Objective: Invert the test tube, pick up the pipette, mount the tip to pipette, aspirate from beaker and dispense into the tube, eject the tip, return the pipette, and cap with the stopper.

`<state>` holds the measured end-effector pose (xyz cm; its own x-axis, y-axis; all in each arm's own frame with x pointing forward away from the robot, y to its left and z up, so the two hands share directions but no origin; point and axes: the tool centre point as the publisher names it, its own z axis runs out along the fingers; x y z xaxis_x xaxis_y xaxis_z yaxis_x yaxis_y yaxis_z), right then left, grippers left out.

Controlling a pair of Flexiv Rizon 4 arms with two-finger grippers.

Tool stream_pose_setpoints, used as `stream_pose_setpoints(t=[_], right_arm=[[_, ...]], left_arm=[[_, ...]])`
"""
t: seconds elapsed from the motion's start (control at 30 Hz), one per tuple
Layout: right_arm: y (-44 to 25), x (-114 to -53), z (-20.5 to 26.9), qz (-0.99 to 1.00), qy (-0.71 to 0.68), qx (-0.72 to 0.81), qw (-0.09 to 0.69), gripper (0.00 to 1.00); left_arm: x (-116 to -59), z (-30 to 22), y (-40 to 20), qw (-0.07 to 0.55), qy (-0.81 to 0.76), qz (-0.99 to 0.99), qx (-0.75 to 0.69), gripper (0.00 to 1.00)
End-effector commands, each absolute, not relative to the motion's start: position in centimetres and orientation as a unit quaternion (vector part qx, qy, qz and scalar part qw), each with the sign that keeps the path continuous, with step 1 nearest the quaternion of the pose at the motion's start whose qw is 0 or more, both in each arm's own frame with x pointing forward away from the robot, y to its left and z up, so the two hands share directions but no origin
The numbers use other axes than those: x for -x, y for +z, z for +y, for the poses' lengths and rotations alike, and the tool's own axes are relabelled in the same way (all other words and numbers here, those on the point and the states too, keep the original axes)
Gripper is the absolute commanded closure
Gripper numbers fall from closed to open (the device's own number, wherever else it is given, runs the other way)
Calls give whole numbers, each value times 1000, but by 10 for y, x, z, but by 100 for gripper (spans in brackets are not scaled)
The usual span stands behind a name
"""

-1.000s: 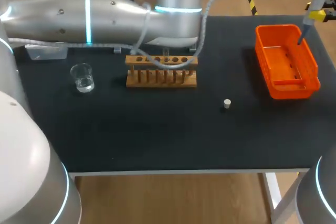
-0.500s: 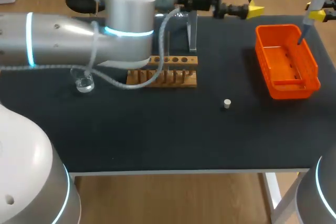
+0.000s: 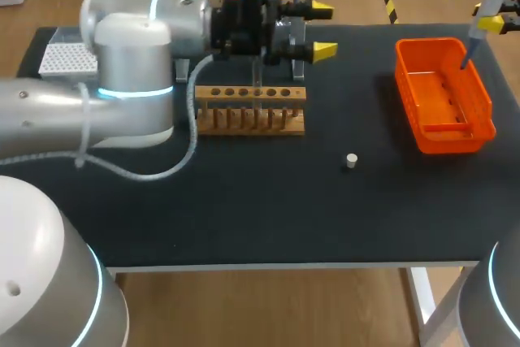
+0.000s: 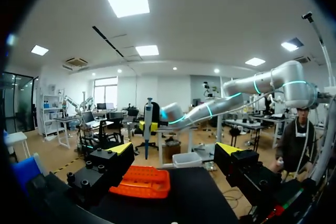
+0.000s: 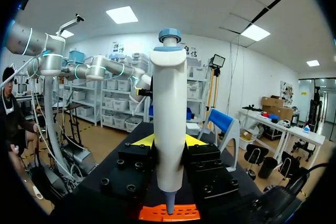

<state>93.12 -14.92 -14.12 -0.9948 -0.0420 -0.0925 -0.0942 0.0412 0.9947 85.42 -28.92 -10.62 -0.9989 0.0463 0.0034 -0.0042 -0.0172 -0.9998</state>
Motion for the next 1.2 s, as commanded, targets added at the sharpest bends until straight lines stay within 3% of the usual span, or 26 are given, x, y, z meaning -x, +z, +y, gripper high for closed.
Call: stream_pose_setpoints(t=[0.03, 0.33, 1.2], right_arm=[[-140, -931, -150, 722, 690, 47, 18, 100], [-140, -931, -150, 722, 690, 47, 18, 100], [-140, -931, -150, 722, 690, 47, 18, 100]], left_arm=[[-845, -245, -113, 15, 716, -698, 7, 0], [-839, -223, -118, 8, 698, -716, -20, 0], [-837, -224, -118, -2, 697, -717, -27, 0]])
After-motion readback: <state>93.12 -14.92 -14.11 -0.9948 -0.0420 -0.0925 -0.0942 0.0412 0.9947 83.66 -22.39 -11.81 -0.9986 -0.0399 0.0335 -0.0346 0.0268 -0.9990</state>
